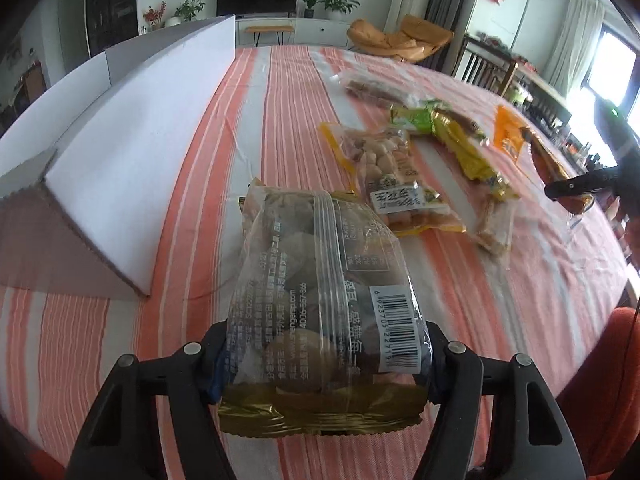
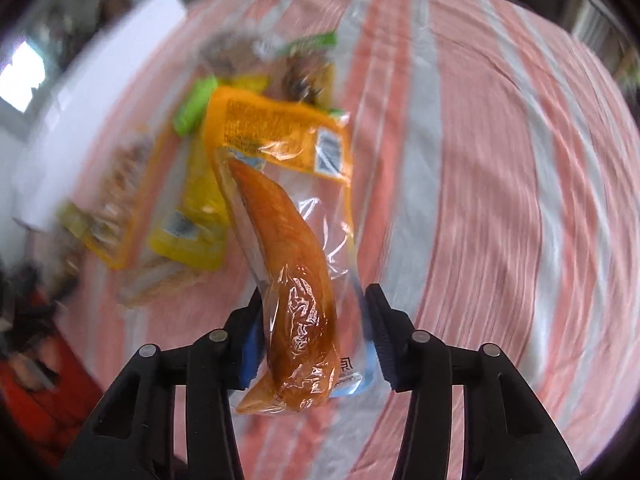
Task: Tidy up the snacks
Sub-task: 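Lift the quail-egg bag toward the box while the right tool grasps the sausage pack, then drop the quail-egg bag into the box while the right tool releases the sausage pack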
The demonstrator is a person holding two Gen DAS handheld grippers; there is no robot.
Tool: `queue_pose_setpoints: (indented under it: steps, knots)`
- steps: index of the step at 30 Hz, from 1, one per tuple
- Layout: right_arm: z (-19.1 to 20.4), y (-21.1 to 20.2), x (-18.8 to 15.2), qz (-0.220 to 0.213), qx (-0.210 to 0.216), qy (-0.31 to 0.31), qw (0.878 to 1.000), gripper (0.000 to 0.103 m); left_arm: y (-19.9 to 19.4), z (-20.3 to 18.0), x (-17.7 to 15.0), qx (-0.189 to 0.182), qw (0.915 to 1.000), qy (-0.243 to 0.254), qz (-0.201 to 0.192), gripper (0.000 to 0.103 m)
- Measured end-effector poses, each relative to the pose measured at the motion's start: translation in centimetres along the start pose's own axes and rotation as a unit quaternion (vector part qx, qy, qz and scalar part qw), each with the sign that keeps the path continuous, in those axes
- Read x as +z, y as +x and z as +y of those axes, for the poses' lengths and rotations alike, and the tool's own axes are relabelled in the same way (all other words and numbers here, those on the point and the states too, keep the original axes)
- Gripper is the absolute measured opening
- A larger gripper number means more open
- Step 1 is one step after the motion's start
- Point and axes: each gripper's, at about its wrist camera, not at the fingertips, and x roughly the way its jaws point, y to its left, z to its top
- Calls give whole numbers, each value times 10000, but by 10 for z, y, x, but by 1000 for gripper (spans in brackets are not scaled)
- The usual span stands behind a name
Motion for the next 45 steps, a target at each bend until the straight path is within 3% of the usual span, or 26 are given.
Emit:
queue_pose_setpoints:
  steps: [2,4,7,12,15,19,22,23,24,26,27,30,32,36,40,45]
  knots:
    - [-10,-13,-10,-289,420,447,9977,49,-7,1,1,-162,9998,-118,-91,69]
    - [-22,-16,-19,-405,563,927,9933,49,-13,2,3,-362,9989,-248,-139,68]
    - [-30,-16,-26,-561,1288,1531,9782,49,-31,2,11,-723,9958,-474,-293,68]
    - [21,-28,-7,-960,2310,1643,9541,49,-76,31,43,-1065,9872,-956,-705,69]
    - [83,-39,29,-1097,2847,1326,9430,49,-102,70,67,-751,9858,-1158,-957,69]
    - [186,-43,78,-1052,3612,804,9230,50,-116,136,98,183,9863,-1315,-975,69]
    - [267,-29,110,-965,3802,395,9190,51,-114,177,111,814,9839,-1348,-850,69]
    - [284,-25,114,-943,3832,314,9183,55,-112,190,115,1040,9818,-1366,-809,70]
    - [304,-19,121,-925,3859,225,9176,65,-109,203,117,1284,9783,-1421,-785,72]
    - [342,-4,132,-941,3733,4,9229,85,-105,220,118,1678,9710,-1537,-729,82]
    - [354,3,136,-936,3578,-63,9291,88,-103,226,116,1862,9668,-1592,-727,89]
    - [362,13,136,-959,3502,-103,9317,88,-107,233,102,2074,9607,-1619,-887,101]
    - [349,11,133,-1121,3395,-120,9338,88,-109,231,96,2098,9589,-1650,-965,101]
    - [288,-9,107,-1497,2541,-336,9549,88,-116,199,84,1569,9681,-1576,-1156,101]
    - [213,-13,69,-1723,1123,-482,9774,88,-125,135,72,834,9832,-1069,-1225,102]
    - [102,-12,-2,-1693,-174,-85,9854,88,-108,43,41,-148,9958,-372,-821,102]
